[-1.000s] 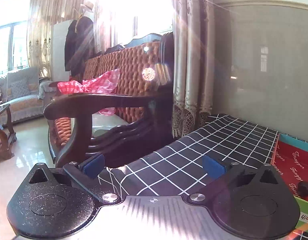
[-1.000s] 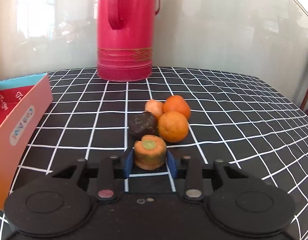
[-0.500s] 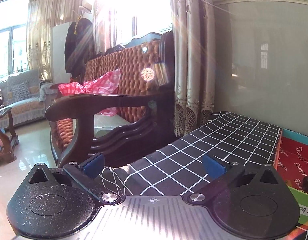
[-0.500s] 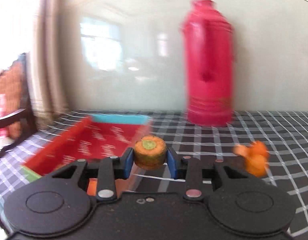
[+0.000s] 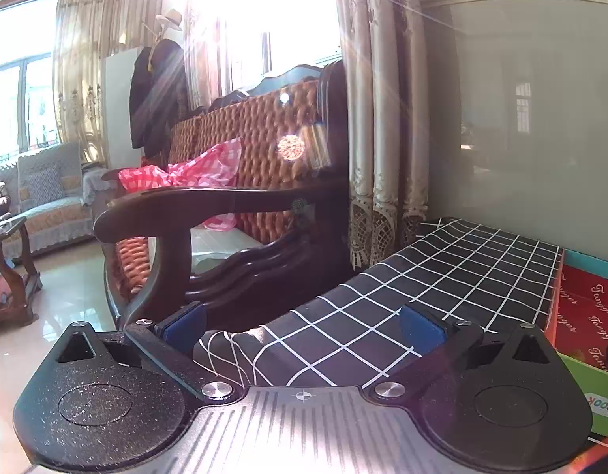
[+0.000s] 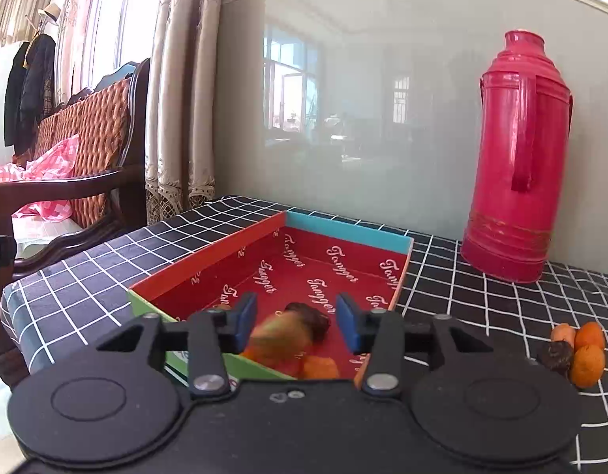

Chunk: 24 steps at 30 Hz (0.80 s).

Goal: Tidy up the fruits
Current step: 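Carry the carrot piece over the red box and open the right gripper, then move the left gripper to a dark mangosteen and grasp it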

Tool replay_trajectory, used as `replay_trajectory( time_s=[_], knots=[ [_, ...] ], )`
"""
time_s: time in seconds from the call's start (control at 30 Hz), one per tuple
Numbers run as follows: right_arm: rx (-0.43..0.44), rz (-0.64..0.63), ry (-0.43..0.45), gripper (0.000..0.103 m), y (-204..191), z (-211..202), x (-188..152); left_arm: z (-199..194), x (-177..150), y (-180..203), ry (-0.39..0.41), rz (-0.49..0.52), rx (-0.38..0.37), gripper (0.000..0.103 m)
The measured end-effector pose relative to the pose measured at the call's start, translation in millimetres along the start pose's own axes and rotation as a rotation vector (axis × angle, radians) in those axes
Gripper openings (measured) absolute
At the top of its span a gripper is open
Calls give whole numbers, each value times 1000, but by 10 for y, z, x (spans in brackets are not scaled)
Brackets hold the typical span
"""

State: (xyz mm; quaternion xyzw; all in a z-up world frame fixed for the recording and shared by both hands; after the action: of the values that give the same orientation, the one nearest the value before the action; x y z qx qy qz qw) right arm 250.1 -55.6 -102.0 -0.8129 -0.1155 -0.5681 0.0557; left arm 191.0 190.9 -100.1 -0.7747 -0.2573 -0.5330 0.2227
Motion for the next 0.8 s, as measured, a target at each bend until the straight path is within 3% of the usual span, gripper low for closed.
replay_trajectory(
  time_s=[0.17,0.23,0.3,0.43,0.6,0.8],
  knots=[
    [-29,54,34,42,166,-78,56,-23,4,41,3,9,-6,103],
    [-58,65,50,54,240,-134,72,-24,-2,58,-3,12,-11,103],
    [-119,66,77,69,311,-202,87,-33,-3,81,-5,12,-17,103],
    [-230,27,109,81,429,-295,107,-67,5,139,-1,17,-28,103],
    [-341,57,79,88,669,-337,39,-150,12,281,6,22,-57,103],
    [-548,151,60,95,1175,-512,-82,-404,23,696,53,74,-177,103]
  ],
)
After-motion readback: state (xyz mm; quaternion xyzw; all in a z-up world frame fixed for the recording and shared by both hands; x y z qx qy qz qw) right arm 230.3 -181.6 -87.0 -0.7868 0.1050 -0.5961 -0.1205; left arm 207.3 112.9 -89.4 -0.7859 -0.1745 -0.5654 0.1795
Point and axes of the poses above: each gripper's, at about its wrist camera, not at the fingertips, and z roughly the way its jaws point, y to its right, x to its top, the point moved 6 cm from there along z, roughly the way its jaws point, and after that the axes turned 1 degree about x, right-handed, at the moved point
